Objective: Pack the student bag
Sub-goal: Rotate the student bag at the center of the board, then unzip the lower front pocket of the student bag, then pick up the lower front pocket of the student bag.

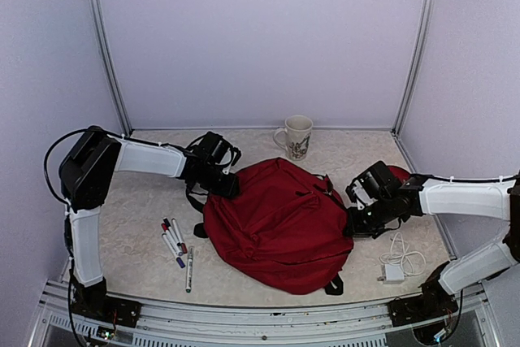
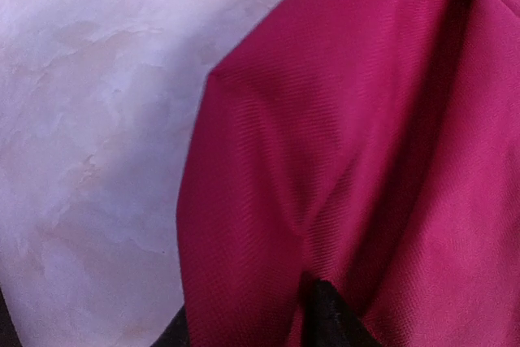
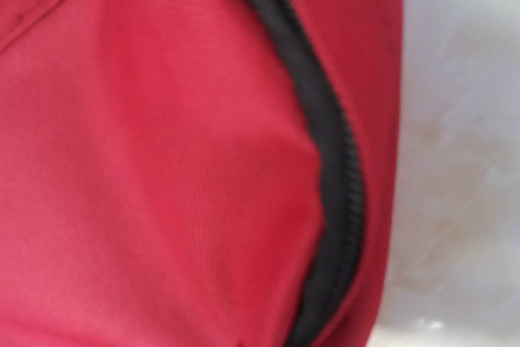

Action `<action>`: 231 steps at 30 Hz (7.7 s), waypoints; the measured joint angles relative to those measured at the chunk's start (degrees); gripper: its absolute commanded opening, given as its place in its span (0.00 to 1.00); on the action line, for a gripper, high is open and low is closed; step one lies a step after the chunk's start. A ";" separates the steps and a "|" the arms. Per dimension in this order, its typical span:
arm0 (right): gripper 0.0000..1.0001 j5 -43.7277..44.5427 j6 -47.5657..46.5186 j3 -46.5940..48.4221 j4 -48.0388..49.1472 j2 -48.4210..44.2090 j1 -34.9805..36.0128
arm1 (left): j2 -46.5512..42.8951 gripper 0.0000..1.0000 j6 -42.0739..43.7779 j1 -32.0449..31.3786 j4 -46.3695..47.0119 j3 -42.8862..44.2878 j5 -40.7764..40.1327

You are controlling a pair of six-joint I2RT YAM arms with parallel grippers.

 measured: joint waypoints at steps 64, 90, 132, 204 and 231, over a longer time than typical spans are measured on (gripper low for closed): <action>0.86 18.58 -10.84 9.27 -12.94 3.17 -7.17 | -7.39 0.70 -1.20 -14.43 5.55 -11.89 -1.05; 0.46 4.83 -21.99 63.36 -5.97 49.96 1.16 | -20.11 0.79 -5.14 -34.84 10.67 -26.53 5.62; 0.33 8.15 -6.67 28.22 3.26 30.34 24.55 | -16.22 0.47 -22.38 -12.52 26.25 -32.92 15.67; 0.36 -8.81 -13.22 16.59 -3.87 3.21 -0.74 | -19.78 0.80 6.88 -29.51 6.64 -8.46 -15.32; 0.37 -9.22 -12.13 13.29 0.04 6.62 0.09 | -2.89 0.18 13.94 -20.28 2.75 0.68 -5.75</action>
